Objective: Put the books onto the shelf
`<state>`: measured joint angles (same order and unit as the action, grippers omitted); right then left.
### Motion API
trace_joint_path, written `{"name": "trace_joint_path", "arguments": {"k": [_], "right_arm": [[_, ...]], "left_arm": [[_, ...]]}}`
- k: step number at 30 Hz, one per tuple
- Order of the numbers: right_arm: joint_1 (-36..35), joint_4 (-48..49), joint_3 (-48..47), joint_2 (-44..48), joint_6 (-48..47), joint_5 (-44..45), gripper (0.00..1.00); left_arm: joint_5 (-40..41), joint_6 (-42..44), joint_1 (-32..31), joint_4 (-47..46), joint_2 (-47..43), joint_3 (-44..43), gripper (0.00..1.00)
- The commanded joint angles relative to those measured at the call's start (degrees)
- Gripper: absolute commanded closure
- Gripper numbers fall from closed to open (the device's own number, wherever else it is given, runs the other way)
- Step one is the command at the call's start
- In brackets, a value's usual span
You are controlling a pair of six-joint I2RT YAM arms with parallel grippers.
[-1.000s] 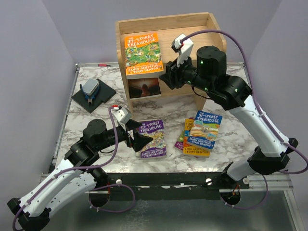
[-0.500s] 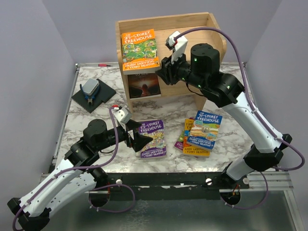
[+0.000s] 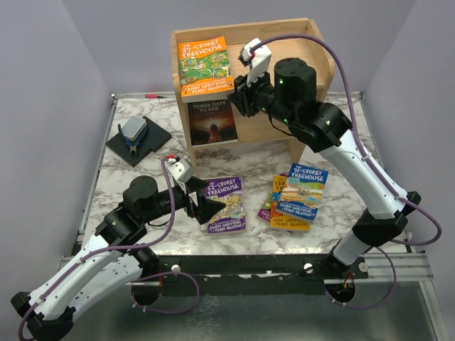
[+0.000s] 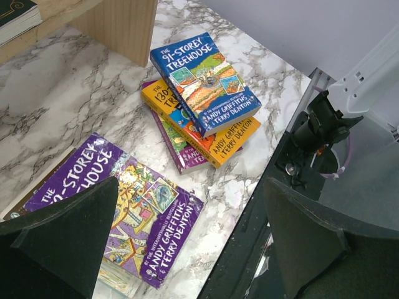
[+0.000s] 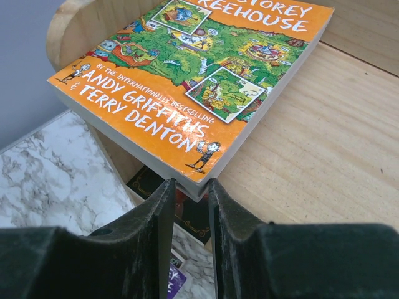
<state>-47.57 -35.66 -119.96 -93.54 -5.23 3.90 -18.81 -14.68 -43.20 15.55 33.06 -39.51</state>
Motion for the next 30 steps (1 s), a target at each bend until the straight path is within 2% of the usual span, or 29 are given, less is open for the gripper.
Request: {"name": "trace_joint_path", "arguments": {"k": [1,11,23,30], "right_arm": [[-0.24,1.95,-2.2,-1.94,-0.97,1.01,0.7],[-0.23,1.32,-3.0,-2.98,-0.43,2.87,0.69],[-0.22,-0.65,7.49,9.01,4.0,3.72,0.42],[-0.16,-4.91,21.04,20.64,14.19,11.53,0.3]], "left_arm": [[0.75,0.87,0.13,0.01,-0.19,-0.3,0.01],[0.97,0.77,0.11,0.01,-0.26,-0.3,0.01],[2.34,-0.39,0.13,-0.02,1.2,-0.7,0.01],[0.53,-3.75,0.13,-1.99,5.08,-2.22,0.01]]}}
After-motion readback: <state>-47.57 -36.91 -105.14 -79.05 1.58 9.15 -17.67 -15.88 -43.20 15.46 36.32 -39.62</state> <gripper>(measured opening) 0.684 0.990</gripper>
